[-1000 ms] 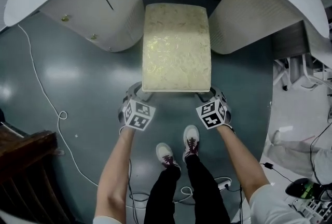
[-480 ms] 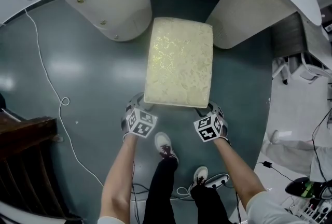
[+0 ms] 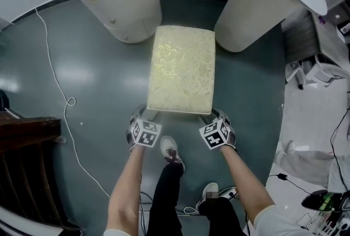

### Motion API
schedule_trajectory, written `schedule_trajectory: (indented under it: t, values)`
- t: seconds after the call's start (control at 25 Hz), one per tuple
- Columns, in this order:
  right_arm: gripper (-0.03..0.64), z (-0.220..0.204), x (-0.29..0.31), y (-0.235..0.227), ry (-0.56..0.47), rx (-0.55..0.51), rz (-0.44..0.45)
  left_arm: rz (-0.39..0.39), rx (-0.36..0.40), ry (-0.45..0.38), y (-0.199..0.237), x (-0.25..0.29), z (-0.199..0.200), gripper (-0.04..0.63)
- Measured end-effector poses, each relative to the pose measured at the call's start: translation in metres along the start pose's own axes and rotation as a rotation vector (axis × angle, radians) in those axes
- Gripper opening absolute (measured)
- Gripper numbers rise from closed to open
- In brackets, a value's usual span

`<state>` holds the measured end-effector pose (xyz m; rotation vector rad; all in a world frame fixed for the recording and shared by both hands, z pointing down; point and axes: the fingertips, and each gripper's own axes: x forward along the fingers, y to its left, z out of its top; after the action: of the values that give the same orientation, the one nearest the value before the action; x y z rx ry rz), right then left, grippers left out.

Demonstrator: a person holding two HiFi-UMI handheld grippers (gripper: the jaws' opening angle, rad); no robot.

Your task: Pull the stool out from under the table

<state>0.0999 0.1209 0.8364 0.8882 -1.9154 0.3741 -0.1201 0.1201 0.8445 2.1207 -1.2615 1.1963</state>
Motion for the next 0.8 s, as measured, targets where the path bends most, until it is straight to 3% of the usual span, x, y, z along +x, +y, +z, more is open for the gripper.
schedule_trajectory:
  t: [0.16, 0.28, 0.36, 0.56, 0.8]
  values:
    - [0.244, -0.002, -0.039, -0.008, -0.013, -0.041, 0.026, -0.014, -0.069, 0.041, -0.017, -0.029, -0.009, 0.253]
    - [0.234, -0.006, -0.085, -0.031, -0.027, -0.028, -0.003, -0.008, -0.102, 0.017, -0.021, -0.064, 0.005, 0.215]
    - [0.203, 0.001, -0.122, -0.043, -0.053, -0.03, -0.026, 0.014, -0.112, -0.015, -0.019, -0.095, 0.021, 0.169]
    - [0.051, 0.041, -0.244, -0.066, -0.164, -0.023, -0.069, 0.077, -0.095, -0.118, -0.02, -0.199, 0.075, 0.044]
    - [0.015, 0.125, -0.403, -0.078, -0.354, -0.064, -0.101, 0.12, -0.032, -0.309, -0.026, -0.345, 0.171, 0.02]
